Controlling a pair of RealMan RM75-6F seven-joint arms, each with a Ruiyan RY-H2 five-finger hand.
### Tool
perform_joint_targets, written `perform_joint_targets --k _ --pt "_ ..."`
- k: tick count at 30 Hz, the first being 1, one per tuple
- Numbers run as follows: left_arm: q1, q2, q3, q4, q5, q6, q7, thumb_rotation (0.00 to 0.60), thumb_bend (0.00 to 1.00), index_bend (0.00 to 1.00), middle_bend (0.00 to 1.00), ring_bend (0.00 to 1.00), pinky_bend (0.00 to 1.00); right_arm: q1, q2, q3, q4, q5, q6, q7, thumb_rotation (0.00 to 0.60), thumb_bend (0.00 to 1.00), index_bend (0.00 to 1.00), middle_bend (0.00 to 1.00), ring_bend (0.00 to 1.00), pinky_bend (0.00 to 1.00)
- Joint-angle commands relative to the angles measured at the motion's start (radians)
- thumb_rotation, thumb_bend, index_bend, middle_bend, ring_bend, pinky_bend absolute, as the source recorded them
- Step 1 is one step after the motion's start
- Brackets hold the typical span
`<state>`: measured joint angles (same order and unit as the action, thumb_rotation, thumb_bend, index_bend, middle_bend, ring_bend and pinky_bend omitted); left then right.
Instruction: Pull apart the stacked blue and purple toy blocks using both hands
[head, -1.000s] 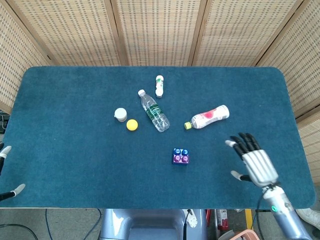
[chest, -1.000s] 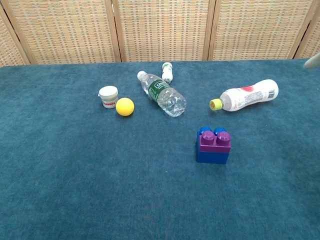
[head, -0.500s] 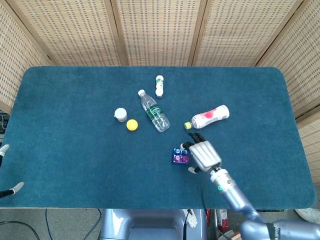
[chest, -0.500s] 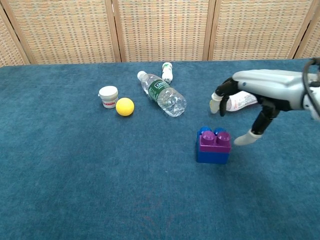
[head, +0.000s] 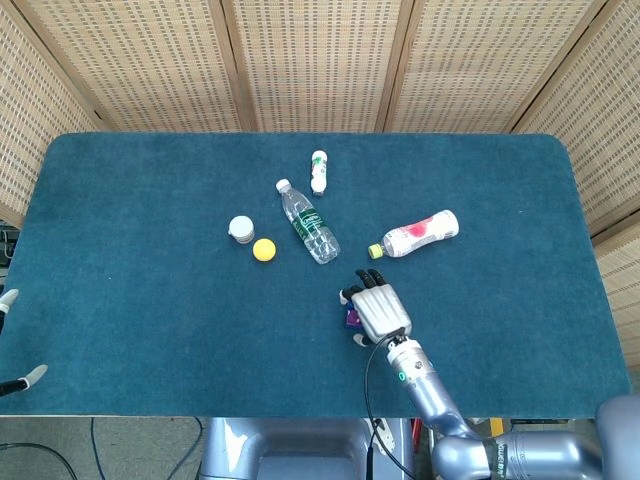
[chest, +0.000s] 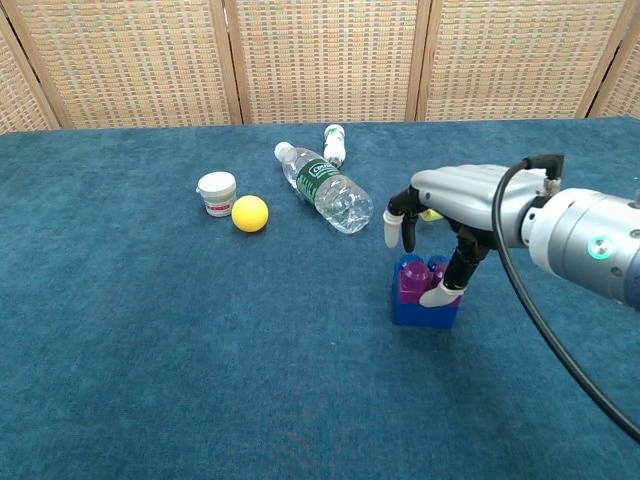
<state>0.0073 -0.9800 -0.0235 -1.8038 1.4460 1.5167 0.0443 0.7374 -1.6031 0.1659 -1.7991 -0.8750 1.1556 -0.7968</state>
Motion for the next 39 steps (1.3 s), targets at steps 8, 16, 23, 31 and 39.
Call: perform_joint_targets --k 8,16,23,31,39 --pt "-0.003 -0.001 -0.002 0.002 -0.007 -0.006 0.004 0.600 0.00 0.00 0.00 0.00 0.00 -0.006 -0.042 -0.053 0.080 -0.102 0.059 -0.020 0.600 0.15 0.42 0.43 0.13 0.11" --pt "-0.003 -0.002 0.000 0.001 -0.005 -0.006 0.007 0.600 0.00 0.00 0.00 0.00 0.00 -0.016 -0.076 -0.056 0.126 -0.080 0.050 -0.012 0.600 0.15 0.42 0.44 0.14 0.12" --pt "-0.006 -0.004 -0.001 0.002 -0.010 -0.011 0.010 0.600 0.00 0.00 0.00 0.00 0.00 -0.024 -0.088 -0.053 0.151 -0.107 0.053 0.015 0.600 0.18 0.52 0.56 0.21 0.14" --pt "-0.006 -0.006 0.000 0.003 -0.011 -0.013 0.012 0.600 0.00 0.00 0.00 0.00 0.00 -0.040 -0.096 -0.045 0.179 -0.213 0.073 0.114 0.600 0.29 0.65 0.69 0.28 0.16" --pt "-0.036 -0.003 -0.017 0.021 -0.019 -0.046 -0.004 0.600 0.00 0.00 0.00 0.00 0.00 -0.035 -0.039 0.000 0.180 -0.310 0.033 0.296 0.600 0.30 0.66 0.69 0.29 0.16"
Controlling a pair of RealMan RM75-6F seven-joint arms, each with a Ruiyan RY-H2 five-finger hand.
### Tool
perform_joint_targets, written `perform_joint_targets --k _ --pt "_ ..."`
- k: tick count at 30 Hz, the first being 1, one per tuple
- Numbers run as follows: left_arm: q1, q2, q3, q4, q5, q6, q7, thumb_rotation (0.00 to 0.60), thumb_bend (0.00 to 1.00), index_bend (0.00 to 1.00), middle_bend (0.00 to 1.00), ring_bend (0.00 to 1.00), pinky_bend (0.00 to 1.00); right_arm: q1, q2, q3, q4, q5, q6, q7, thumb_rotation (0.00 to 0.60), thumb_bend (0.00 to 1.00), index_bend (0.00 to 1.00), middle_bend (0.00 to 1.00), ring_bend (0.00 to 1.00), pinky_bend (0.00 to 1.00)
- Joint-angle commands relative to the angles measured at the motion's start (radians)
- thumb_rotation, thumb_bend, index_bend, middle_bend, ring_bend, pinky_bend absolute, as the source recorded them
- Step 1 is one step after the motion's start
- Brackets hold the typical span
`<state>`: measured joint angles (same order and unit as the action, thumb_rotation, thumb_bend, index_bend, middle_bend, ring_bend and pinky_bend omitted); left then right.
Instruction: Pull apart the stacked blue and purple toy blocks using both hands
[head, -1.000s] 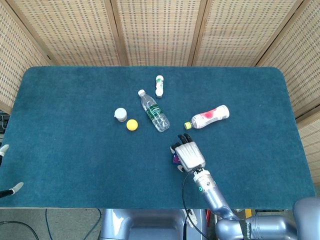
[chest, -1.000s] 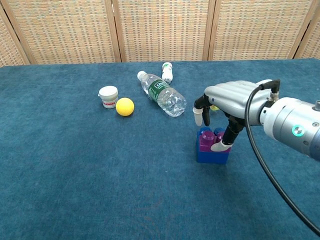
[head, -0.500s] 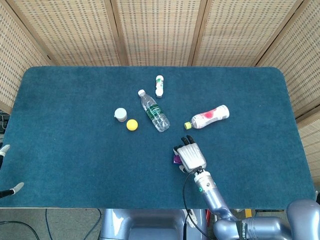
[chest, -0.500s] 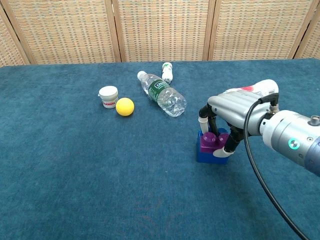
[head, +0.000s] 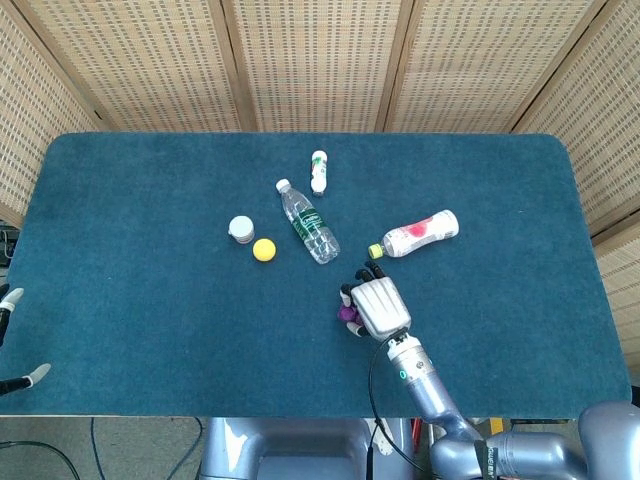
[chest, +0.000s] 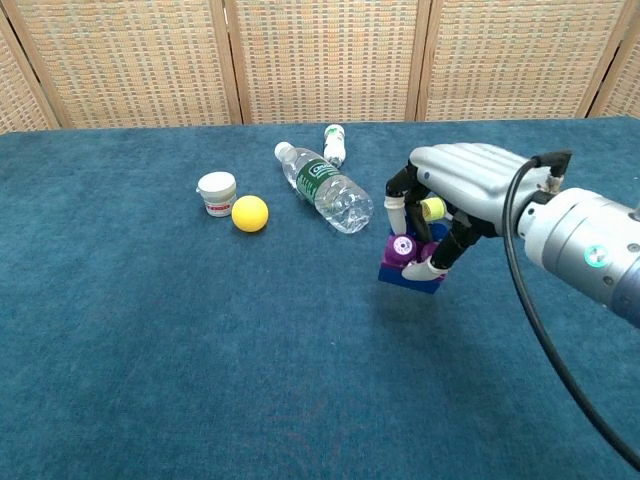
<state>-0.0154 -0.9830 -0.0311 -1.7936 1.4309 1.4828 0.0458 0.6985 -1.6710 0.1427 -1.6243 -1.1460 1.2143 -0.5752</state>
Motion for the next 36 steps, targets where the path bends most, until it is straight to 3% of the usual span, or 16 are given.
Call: perform_joint_targets --k 1,10,12,17,29,36 --pt "-0.026 -0.001 -0.018 0.020 -0.008 -0.025 -0.011 0.600 0.00 0.00 0.00 0.00 0.00 0.008 0.037 0.031 0.009 -0.047 -0.037 0.100 0.600 0.30 0.66 0.69 0.29 0.16" --pt "-0.180 0.017 -0.085 0.110 0.019 -0.196 -0.177 0.600 0.00 0.00 0.00 0.00 0.00 0.056 0.092 0.130 0.049 -0.057 -0.178 0.409 0.600 0.30 0.66 0.69 0.29 0.16" --pt "-0.257 0.022 -0.104 0.118 0.055 -0.283 -0.272 0.600 0.00 0.00 0.00 0.00 0.00 0.070 0.093 0.189 0.046 -0.034 -0.218 0.556 0.600 0.30 0.66 0.69 0.29 0.16" --pt "-0.378 0.034 -0.119 0.130 0.099 -0.419 -0.403 0.600 0.00 0.00 0.00 0.00 0.00 0.089 0.098 0.252 0.048 0.002 -0.280 0.733 0.600 0.30 0.66 0.69 0.29 0.16" --pt "-0.593 0.022 -0.156 0.090 0.076 -0.661 -0.555 0.600 0.00 0.00 0.00 0.00 0.00 0.112 0.089 0.282 0.013 0.081 -0.326 0.814 0.600 0.30 0.66 0.69 0.29 0.16" --pt "-0.730 0.016 -0.201 0.044 -0.040 -0.824 -0.500 0.600 0.00 0.00 0.00 0.00 0.00 0.130 0.066 0.289 -0.006 0.128 -0.338 0.826 0.600 0.30 0.66 0.69 0.29 0.16"
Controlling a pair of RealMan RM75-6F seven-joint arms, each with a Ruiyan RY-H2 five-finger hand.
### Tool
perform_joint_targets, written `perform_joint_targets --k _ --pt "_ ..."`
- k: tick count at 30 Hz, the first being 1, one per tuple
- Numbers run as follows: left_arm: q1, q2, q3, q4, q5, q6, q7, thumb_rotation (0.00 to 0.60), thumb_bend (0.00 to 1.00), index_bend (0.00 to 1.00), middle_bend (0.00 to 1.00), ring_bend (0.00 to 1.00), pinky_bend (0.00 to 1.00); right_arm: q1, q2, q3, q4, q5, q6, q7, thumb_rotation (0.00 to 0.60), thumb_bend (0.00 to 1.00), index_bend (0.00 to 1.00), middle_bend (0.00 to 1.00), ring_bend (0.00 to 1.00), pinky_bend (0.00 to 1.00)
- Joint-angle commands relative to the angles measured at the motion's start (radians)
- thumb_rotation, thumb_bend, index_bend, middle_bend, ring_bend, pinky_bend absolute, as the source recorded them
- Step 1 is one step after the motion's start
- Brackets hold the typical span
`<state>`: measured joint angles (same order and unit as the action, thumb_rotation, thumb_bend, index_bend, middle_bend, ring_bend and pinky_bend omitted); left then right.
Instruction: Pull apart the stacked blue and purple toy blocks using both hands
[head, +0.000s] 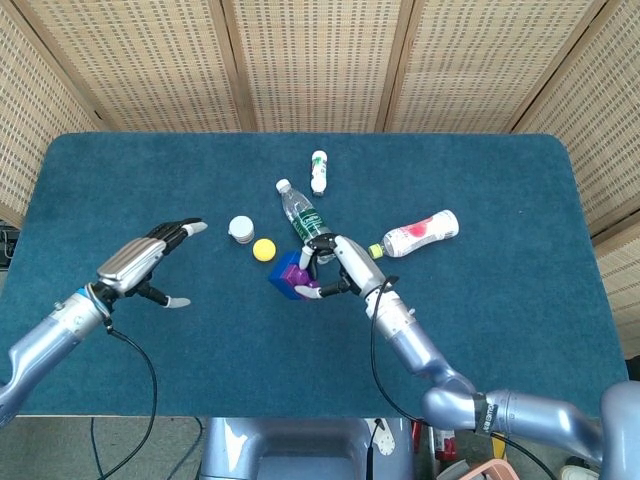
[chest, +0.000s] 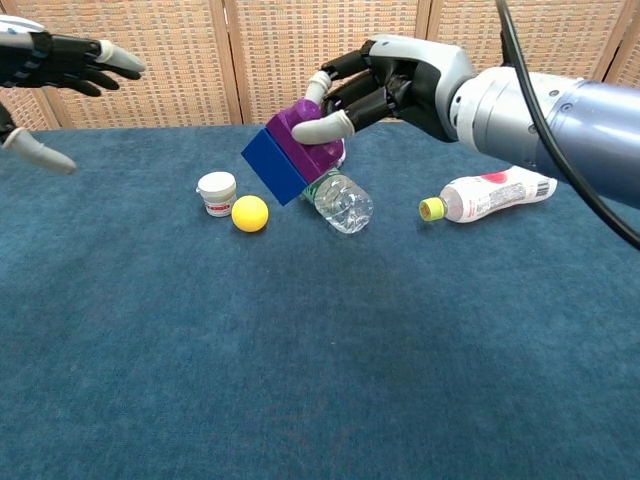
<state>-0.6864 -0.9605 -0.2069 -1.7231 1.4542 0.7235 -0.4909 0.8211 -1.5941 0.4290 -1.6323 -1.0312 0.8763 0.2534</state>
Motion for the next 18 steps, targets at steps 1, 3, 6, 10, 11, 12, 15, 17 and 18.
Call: perform_joint_targets --k 1,3,6,10,11,12,15,17,18 --pt "-0.073 -0.009 -0.029 -0.032 -0.083 -0.080 0.053 0.600 0.00 0.00 0.00 0.00 0.00 0.010 -0.016 0.005 0.002 0.022 0.002 -0.002 0.600 0.30 0.66 0.69 0.29 0.16" --pt "-0.095 -0.019 -0.035 -0.029 -0.117 -0.095 0.094 0.600 0.00 0.00 0.00 0.00 0.00 0.015 -0.024 0.009 0.004 0.037 0.005 -0.006 0.600 0.30 0.66 0.69 0.29 0.16" --pt "-0.145 -0.050 -0.042 -0.022 -0.198 -0.130 0.178 0.600 0.00 0.00 0.00 0.00 0.00 0.024 -0.038 0.017 0.003 0.070 0.006 -0.012 0.600 0.30 0.66 0.69 0.29 0.16" --pt "-0.211 -0.077 -0.039 -0.024 -0.334 -0.158 0.294 0.600 0.00 0.00 0.01 0.00 0.00 0.038 -0.052 0.029 0.002 0.124 0.008 -0.028 0.600 0.30 0.66 0.69 0.29 0.16" --pt "-0.230 -0.078 -0.032 -0.030 -0.376 -0.162 0.331 0.600 0.00 0.00 0.01 0.00 0.00 0.041 -0.055 0.032 0.000 0.136 0.008 -0.031 0.600 0.30 0.66 0.69 0.29 0.16" --pt "-0.245 -0.080 -0.028 -0.035 -0.411 -0.163 0.356 0.600 0.00 0.00 0.02 0.00 0.00 0.044 -0.056 0.033 -0.002 0.144 0.007 -0.033 0.600 0.30 0.66 0.69 0.29 0.16" --pt "-0.277 -0.086 -0.017 -0.051 -0.495 -0.151 0.408 0.600 0.00 0.02 0.04 0.00 0.00 0.049 -0.058 0.035 -0.004 0.155 0.008 -0.041 0.600 0.30 0.66 0.69 0.29 0.16" --pt "-0.302 -0.091 -0.005 -0.061 -0.556 -0.143 0.446 0.600 0.00 0.05 0.07 0.00 0.00 0.053 -0.060 0.037 -0.009 0.163 0.008 -0.045 0.600 0.30 0.66 0.69 0.29 0.16" --pt "-0.314 -0.095 0.003 -0.064 -0.581 -0.140 0.464 0.600 0.00 0.07 0.08 0.00 0.00 0.055 -0.062 0.040 -0.013 0.168 0.008 -0.044 0.600 0.30 0.66 0.69 0.29 0.16"
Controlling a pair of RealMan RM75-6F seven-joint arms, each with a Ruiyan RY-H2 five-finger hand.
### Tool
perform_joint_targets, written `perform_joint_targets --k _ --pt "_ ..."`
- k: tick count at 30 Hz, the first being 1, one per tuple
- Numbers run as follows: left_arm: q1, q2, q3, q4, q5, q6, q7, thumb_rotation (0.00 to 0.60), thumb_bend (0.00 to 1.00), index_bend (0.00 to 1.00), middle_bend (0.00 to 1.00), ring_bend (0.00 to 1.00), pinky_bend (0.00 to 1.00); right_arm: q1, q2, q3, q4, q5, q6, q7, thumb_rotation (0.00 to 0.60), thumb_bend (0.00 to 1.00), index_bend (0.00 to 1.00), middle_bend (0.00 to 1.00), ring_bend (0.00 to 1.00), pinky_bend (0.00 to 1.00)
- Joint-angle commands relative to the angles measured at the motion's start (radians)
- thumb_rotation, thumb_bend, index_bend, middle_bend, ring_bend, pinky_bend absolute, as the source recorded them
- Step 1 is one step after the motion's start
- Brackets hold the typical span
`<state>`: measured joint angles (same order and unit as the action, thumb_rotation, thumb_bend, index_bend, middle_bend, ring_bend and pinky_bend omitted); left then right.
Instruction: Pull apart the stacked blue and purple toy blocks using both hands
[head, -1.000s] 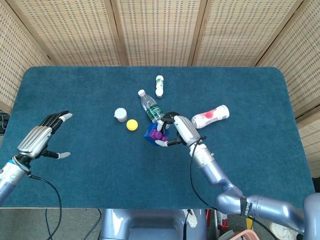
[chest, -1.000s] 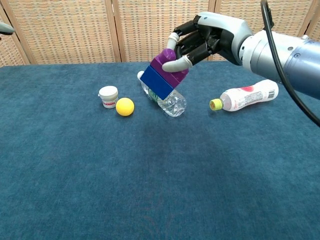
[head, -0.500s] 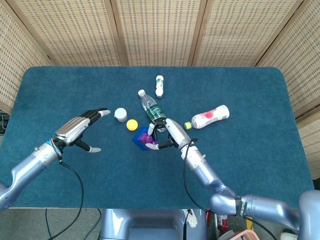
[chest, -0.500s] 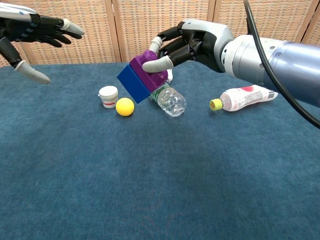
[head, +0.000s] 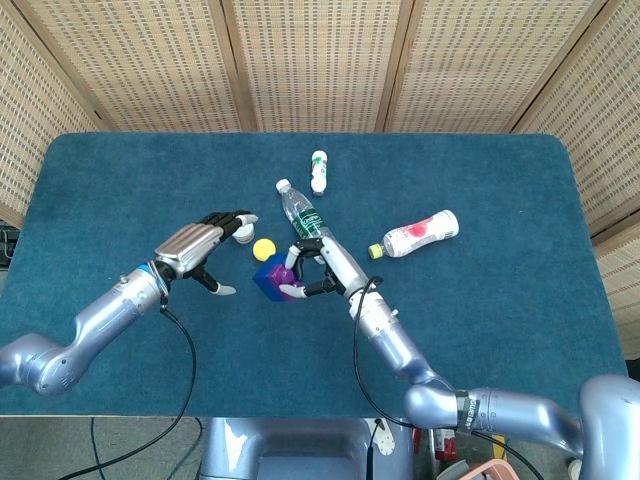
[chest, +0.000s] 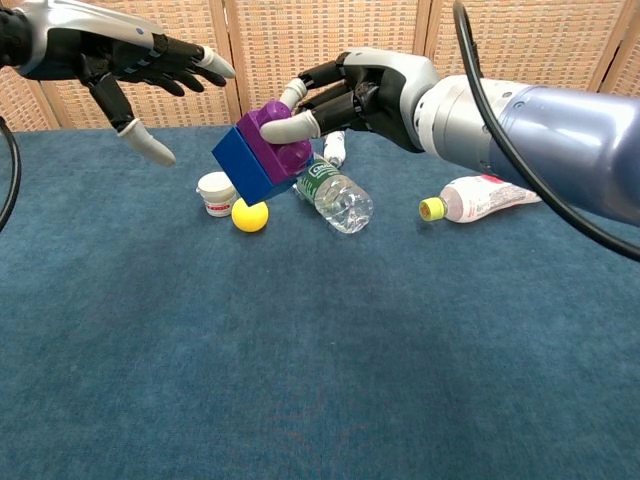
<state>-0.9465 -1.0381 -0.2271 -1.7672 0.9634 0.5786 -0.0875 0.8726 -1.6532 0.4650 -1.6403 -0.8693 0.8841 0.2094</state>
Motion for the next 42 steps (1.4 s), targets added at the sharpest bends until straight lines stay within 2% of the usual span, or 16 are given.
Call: perform_joint_targets --k 1,9,13,18,33,42 --pt "-0.065 -0.023 0.029 -0.024 -0.117 0.010 0.073 0.600 0.00 0.09 0.09 0.00 0.00 0.004 -0.003 0.005 -0.008 0.012 0.000 -0.001 0.600 0.30 0.66 0.69 0.29 0.16" --pt "-0.130 -0.033 0.060 -0.048 -0.281 0.034 0.131 0.600 0.00 0.14 0.09 0.00 0.00 0.016 -0.006 0.007 -0.027 0.028 0.014 -0.029 0.600 0.30 0.66 0.69 0.29 0.16" --pt "-0.153 -0.032 0.073 -0.056 -0.325 0.044 0.150 0.600 0.00 0.21 0.09 0.00 0.00 0.021 -0.006 0.007 -0.033 0.035 0.020 -0.041 0.600 0.30 0.66 0.69 0.29 0.16" --pt "-0.181 -0.031 0.093 -0.072 -0.381 0.053 0.179 0.600 0.00 0.22 0.09 0.00 0.00 0.026 -0.008 0.008 -0.040 0.042 0.022 -0.047 0.600 0.30 0.66 0.69 0.29 0.16" --pt "-0.212 -0.031 0.101 -0.106 -0.426 0.054 0.178 0.600 0.00 0.24 0.17 0.00 0.00 0.029 -0.016 0.002 -0.036 0.047 0.031 -0.055 0.600 0.30 0.66 0.69 0.29 0.16" --pt "-0.219 -0.059 0.107 -0.103 -0.447 0.079 0.177 0.600 0.00 0.26 0.27 0.00 0.00 0.026 -0.016 0.001 -0.040 0.049 0.034 -0.053 0.600 0.30 0.66 0.69 0.29 0.16"
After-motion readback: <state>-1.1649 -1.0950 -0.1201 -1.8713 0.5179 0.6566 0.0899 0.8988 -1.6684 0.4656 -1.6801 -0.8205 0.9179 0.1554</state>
